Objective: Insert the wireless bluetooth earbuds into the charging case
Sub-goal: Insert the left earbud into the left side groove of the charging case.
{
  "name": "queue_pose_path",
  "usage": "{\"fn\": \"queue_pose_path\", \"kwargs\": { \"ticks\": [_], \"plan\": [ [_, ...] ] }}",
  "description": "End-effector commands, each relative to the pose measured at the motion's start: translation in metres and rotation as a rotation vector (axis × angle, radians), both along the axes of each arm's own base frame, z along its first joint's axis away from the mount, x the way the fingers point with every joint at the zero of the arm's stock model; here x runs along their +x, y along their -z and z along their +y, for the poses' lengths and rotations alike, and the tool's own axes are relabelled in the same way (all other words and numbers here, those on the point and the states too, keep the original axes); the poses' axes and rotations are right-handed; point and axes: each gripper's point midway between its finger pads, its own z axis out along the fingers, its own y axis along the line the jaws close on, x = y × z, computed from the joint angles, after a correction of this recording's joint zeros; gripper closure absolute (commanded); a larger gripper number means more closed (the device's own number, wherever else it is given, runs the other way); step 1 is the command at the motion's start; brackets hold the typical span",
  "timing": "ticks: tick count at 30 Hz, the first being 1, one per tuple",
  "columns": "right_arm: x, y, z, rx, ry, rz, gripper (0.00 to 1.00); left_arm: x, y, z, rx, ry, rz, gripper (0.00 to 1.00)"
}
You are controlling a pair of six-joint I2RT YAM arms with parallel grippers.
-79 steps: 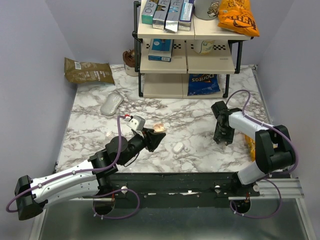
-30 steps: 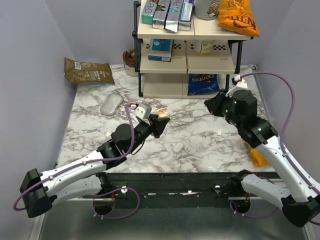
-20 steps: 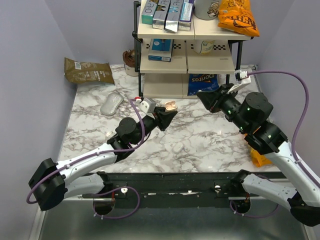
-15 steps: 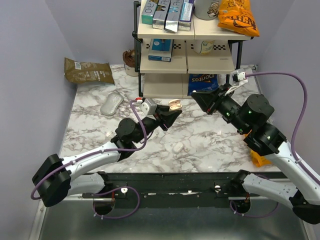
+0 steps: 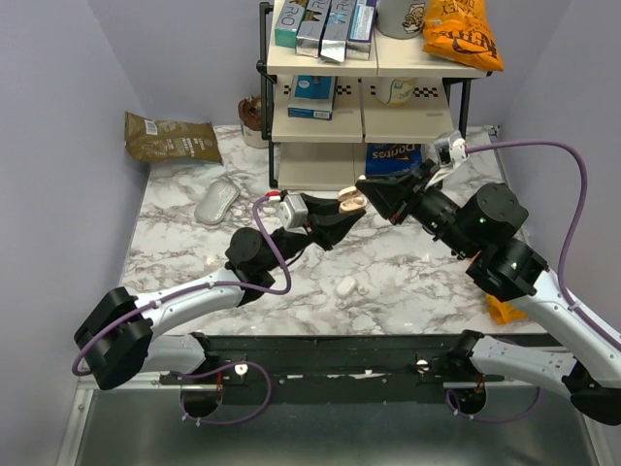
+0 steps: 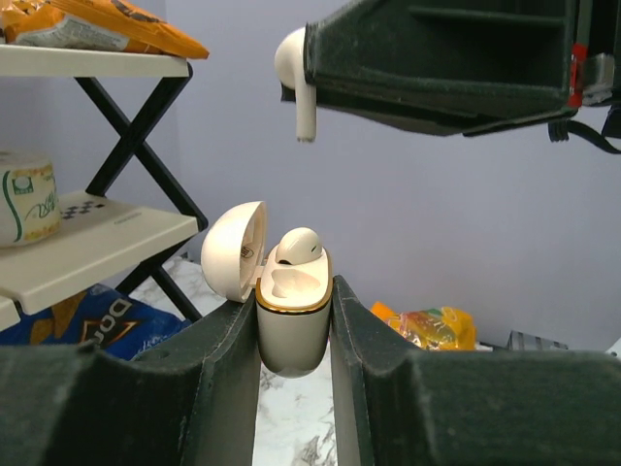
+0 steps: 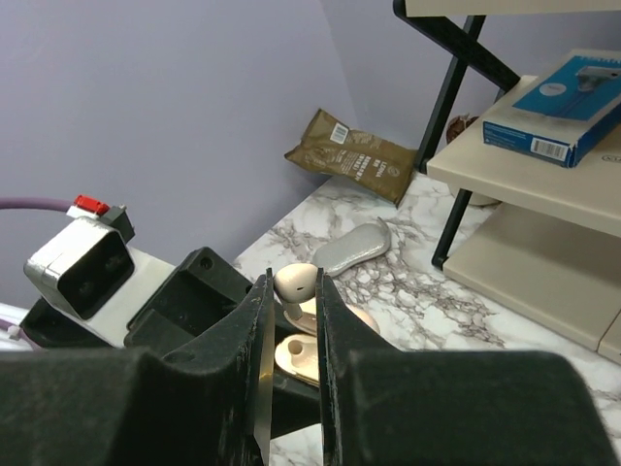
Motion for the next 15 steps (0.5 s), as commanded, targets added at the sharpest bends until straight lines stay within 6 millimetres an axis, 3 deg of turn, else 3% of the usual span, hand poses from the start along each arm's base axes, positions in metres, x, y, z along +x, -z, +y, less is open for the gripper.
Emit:
{"fn": "queue_pose_path", "kwargs": {
  "ticks": [1,15],
  "plan": [
    [-0.008,0.001,0.011,-0.006,-0.058,-0.031,0.99,-0.002,-0.024,0.000,-0.040,0.009,-0.059,1.00],
    [-0.005,0.023,0.015,-0.032,-0.042,0.005,0.99,0.003,-0.023,-0.004,-0.027,0.010,-0.019,1.00]
  ]
}}
